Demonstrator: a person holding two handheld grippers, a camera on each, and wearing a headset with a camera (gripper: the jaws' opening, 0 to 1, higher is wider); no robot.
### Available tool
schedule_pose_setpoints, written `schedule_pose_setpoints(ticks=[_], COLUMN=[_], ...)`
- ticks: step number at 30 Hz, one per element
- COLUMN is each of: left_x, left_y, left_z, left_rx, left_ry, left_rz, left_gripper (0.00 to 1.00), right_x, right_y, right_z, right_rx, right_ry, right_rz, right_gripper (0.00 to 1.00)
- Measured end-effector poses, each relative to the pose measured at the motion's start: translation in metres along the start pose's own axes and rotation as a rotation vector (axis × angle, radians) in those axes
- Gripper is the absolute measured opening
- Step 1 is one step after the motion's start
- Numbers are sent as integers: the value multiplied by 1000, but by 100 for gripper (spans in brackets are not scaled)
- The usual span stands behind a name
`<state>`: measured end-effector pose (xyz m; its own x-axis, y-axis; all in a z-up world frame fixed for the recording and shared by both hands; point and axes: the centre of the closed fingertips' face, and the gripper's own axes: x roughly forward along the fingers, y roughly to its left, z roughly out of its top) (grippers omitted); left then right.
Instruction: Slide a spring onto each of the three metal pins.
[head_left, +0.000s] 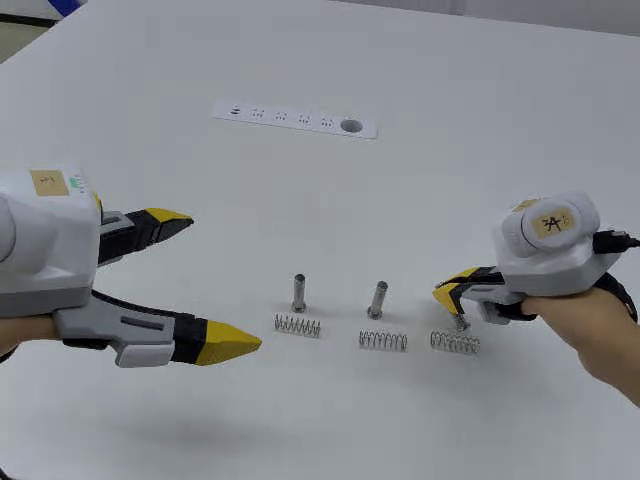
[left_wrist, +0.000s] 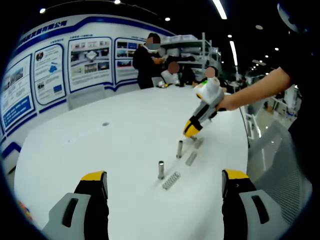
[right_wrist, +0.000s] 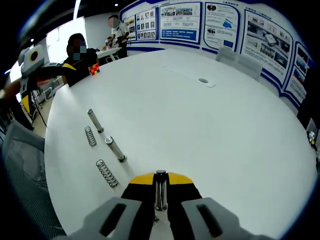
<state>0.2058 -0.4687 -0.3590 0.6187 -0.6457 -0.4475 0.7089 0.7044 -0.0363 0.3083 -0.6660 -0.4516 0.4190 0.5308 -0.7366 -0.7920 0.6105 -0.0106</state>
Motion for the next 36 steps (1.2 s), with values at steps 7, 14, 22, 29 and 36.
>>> schedule_pose_setpoints(ticks=[7,14,22,29,36], left_x=[-1,-5,-8,-9,-8], left_y=[-2,-6,-8,-10,-11], left_z=[4,8,9,12,17], left_rx=[1,6,11,16,12], left_ry=[-13,-16,-15,-13,-28], left_rz=[8,9,15,11,12], left_gripper=[97,97,97,97,97], right_x=[-7,-12,-18,-24,-28], right_y=[5,5,3,5,9], right_z=[-3,-1,-1,-3,-6], right_rx=[12,-13,-12,6,0], right_ry=[-28,-57,-85,-137,-207], right_rz=[3,-11,-21,-22,-24], right_gripper=[8,8,8,8,8])
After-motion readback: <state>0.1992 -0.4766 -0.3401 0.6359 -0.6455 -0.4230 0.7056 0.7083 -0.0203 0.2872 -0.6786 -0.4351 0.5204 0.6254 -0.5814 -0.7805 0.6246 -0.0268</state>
